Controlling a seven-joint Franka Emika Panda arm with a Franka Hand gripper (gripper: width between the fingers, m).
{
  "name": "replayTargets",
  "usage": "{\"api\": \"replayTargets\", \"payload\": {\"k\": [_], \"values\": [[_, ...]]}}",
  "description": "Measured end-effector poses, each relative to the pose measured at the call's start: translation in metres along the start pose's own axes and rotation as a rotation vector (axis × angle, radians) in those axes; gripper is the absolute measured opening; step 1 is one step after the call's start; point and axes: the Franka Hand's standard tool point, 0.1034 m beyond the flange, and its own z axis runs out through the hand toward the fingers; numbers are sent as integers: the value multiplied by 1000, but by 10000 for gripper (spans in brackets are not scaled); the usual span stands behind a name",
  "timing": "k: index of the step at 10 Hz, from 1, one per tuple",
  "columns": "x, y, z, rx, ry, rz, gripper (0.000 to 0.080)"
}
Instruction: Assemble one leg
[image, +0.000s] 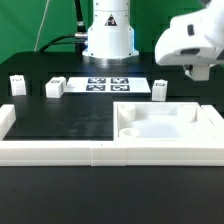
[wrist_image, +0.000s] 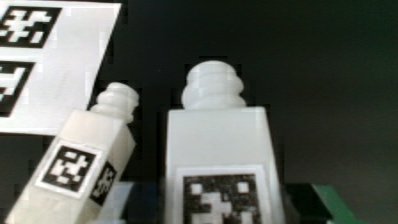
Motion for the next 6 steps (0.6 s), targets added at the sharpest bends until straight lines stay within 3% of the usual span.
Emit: {"api": "replayTargets", "payload": {"k": [1, 2, 4, 6], "values": [[4, -1, 2, 2, 13, -1, 287], [15, -4, -5, 18, 140, -2, 287], [10, -4, -4, 24, 286, -2, 287], [17, 1, -17, 41, 485, -29, 287]]}}
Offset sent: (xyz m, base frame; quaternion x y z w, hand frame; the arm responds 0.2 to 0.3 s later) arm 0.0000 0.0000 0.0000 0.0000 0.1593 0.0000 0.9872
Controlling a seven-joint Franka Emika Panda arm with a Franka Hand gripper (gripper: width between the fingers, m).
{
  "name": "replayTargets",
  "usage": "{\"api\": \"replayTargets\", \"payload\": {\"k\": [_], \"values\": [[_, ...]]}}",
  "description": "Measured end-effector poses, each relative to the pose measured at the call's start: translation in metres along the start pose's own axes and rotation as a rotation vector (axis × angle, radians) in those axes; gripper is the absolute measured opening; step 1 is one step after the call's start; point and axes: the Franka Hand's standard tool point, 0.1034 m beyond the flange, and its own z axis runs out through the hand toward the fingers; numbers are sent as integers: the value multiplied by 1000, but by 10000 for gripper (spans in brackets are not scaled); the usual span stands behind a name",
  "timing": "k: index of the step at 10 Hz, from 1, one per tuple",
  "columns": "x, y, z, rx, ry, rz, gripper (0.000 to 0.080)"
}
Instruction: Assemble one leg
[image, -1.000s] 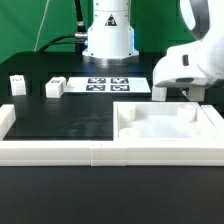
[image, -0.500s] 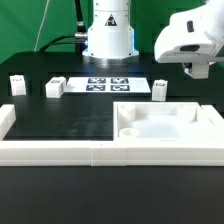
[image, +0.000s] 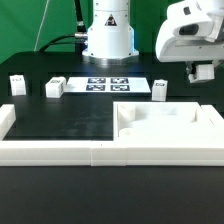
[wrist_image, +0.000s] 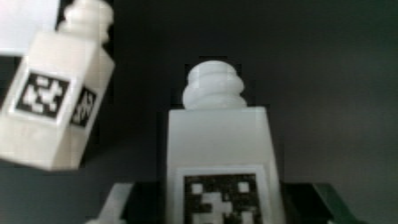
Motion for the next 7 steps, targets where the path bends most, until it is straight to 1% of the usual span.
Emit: {"api": "replayTargets", "payload": {"k": [2, 3, 4, 6, 7], "values": [[7, 5, -11, 13, 165, -12, 287], [6, 9, -16, 15, 222, -19, 287], [9, 11, -23, 25, 339, -24, 287], [11, 7, -23, 47, 528, -38, 287], [9, 5, -22, 58, 609, -48, 287]]}}
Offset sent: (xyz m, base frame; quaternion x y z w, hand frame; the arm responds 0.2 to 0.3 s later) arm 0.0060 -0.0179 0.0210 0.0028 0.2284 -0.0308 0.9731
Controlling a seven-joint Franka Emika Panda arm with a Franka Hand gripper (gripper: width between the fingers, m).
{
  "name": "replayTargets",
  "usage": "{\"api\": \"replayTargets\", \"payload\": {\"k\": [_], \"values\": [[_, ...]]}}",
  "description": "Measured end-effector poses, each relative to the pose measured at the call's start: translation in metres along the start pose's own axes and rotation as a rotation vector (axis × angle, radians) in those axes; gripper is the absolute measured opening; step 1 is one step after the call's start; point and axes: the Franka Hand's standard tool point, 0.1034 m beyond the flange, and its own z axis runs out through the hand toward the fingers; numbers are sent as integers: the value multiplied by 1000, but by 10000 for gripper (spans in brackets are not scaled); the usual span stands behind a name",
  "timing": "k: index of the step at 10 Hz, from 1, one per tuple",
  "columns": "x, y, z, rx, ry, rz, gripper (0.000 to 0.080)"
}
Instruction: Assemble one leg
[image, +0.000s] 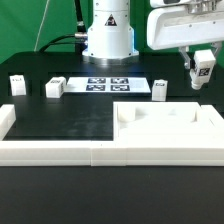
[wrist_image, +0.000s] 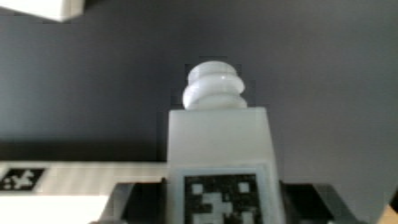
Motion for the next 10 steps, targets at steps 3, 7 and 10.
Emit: {"api": "replayTargets", "payload": {"k": [3, 7, 10], "values": [[6, 11, 0, -10, 53, -83, 287], [28, 36, -4, -36, 73, -175, 287], [27, 36, -4, -36, 72, -179, 287]]}}
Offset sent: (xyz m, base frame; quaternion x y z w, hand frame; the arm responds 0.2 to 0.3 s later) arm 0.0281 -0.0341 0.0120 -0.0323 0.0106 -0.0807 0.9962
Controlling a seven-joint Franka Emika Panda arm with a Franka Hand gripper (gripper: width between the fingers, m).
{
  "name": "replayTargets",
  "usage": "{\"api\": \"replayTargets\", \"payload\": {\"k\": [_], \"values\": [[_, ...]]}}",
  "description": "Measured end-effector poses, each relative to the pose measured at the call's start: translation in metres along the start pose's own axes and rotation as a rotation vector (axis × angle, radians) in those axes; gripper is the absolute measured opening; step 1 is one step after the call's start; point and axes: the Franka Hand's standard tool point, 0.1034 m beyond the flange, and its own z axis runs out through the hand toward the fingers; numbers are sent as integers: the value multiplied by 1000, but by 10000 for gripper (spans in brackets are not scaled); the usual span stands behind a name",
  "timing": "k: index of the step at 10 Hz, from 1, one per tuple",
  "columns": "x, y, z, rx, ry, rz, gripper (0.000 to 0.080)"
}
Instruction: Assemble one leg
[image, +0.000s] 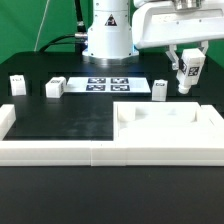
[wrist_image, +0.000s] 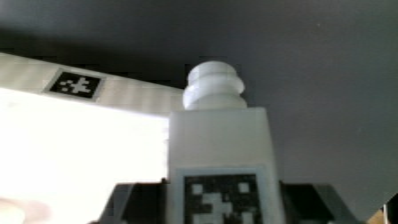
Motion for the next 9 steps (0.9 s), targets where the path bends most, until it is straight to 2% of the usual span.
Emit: {"api": "replayTargets", "payload": {"k": [1, 3, 4, 5, 7, 9], "values": [[7, 6, -1, -3, 0, -48, 287], [51, 26, 0, -10, 28, -85, 287], [66, 29, 4, -10, 44, -82, 287], [76, 37, 11, -11, 45, -96, 287], [96, 44, 13, -5, 32, -85, 287], [95, 45, 14, -10, 50, -86, 287]]}}
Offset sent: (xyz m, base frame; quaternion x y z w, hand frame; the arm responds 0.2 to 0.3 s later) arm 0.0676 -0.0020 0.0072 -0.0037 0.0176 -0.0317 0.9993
